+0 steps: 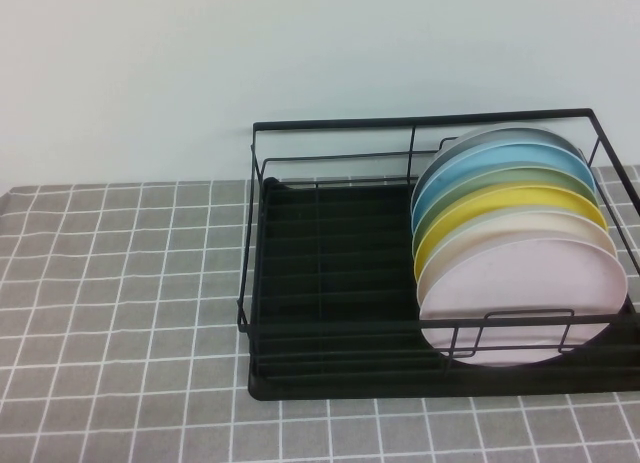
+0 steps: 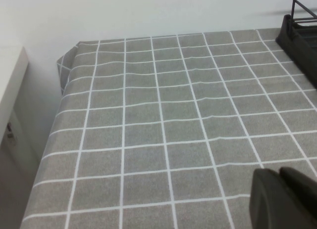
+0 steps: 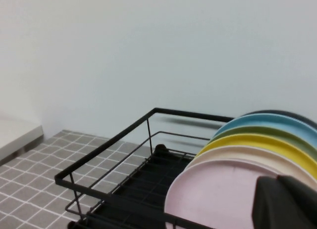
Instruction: Place plate on rack
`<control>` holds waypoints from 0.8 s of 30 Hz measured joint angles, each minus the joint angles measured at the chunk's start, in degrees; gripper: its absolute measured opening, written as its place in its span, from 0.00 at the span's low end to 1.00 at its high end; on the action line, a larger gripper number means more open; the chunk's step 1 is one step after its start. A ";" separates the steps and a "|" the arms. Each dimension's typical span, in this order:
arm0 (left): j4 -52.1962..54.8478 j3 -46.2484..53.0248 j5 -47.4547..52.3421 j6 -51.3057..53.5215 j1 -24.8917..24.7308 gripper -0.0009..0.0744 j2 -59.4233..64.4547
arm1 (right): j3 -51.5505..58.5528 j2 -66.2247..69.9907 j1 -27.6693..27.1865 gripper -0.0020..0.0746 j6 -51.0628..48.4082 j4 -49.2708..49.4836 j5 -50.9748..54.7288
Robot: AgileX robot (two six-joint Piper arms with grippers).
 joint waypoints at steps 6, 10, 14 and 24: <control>0.00 0.00 0.00 0.00 0.00 0.01 0.00 | 1.98 -8.70 -2.00 0.02 0.15 -0.58 -6.19; 0.00 0.00 0.00 0.00 0.00 0.01 0.00 | 3.60 -13.79 -8.35 0.02 9.87 -11.28 -5.10; 0.00 0.00 0.00 -0.91 0.00 0.01 0.00 | 3.60 -15.33 -14.83 0.02 36.81 -38.30 2.47; 0.00 0.00 0.00 -0.91 0.00 0.01 0.00 | 10.55 -15.54 -17.83 0.02 57.58 -63.24 3.62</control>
